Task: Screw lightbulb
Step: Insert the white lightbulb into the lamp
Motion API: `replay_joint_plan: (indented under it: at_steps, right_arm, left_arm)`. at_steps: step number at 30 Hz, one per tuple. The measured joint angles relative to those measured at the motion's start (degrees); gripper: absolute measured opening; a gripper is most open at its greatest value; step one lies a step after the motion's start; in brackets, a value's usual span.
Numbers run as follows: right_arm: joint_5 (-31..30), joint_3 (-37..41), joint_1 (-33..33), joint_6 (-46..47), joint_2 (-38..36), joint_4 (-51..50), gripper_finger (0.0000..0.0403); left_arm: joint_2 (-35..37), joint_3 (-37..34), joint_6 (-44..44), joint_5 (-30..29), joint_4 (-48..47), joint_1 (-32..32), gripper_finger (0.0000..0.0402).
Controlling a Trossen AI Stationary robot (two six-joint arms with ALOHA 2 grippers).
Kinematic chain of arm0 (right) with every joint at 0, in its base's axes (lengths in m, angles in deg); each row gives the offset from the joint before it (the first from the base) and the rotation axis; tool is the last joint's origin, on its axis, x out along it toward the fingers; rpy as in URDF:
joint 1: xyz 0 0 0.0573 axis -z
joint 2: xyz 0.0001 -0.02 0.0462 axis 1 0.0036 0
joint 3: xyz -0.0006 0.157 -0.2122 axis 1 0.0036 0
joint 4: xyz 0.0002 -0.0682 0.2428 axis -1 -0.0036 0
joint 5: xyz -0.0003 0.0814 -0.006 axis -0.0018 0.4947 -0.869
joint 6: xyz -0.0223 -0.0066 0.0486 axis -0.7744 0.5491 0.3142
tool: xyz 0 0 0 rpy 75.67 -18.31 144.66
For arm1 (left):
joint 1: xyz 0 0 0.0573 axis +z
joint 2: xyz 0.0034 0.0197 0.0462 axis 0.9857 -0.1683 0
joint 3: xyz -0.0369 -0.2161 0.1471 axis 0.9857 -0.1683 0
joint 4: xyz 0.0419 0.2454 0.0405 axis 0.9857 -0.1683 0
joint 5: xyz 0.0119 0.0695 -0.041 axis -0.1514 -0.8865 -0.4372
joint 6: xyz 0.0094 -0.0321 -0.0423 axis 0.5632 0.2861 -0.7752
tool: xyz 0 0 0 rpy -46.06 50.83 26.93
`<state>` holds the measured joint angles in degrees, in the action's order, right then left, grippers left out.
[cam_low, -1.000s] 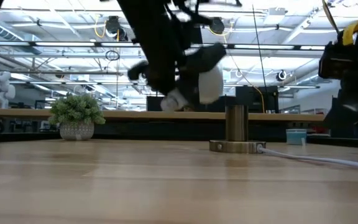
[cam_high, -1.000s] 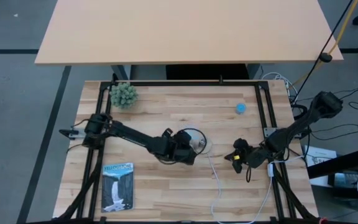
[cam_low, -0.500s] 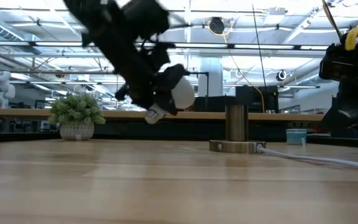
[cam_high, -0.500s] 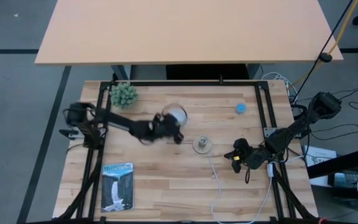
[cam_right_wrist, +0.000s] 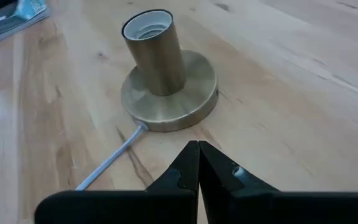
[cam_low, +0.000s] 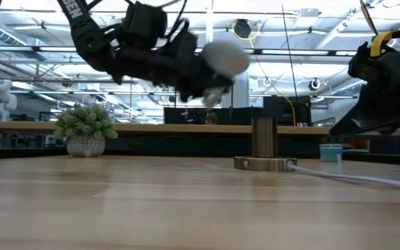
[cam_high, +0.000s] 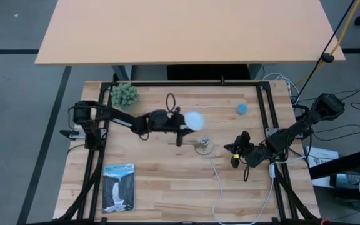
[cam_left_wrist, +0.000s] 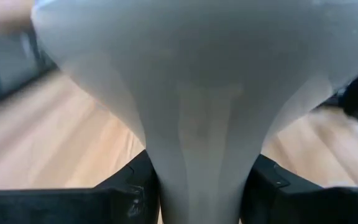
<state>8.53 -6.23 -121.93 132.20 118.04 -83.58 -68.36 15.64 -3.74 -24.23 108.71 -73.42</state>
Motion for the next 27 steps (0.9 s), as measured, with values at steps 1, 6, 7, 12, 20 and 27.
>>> replay_joint_plan:
  at_steps: [1,6,7,12,20,27]
  right_arm:
    - [0.0,0.0,0.2,0.0,0.0,0.0,0.0]
    - [-0.1,0.0,0.7,-2.1,-1.2,0.5,0.0]
    - [-0.1,0.0,0.9,-2.7,-1.8,0.6,0.0]
    - [0.0,0.0,2.3,-8.8,-4.9,4.4,0.0]
    - [0.3,0.0,4.5,-18.1,-8.4,9.7,0.0]
    - [0.3,0.0,6.9,-23.9,-9.5,13.5,0.0]
  left_arm:
    - [-0.7,0.5,2.6,-0.9,1.4,-1.0,0.0149]
    - [-1.7,5.0,9.7,-3.4,1.9,-4.1,0.0149]
    - [-1.7,5.7,9.9,-4.1,1.5,-4.3,0.0149]
    - [-3.4,10.8,11.9,-5.3,-3.4,-4.5,0.0149]
    - [-15.3,19.7,11.0,-3.7,-1.1,-6.3,0.0149]
    - [-18.5,22.3,11.3,-2.5,0.4,-7.9,0.0149]
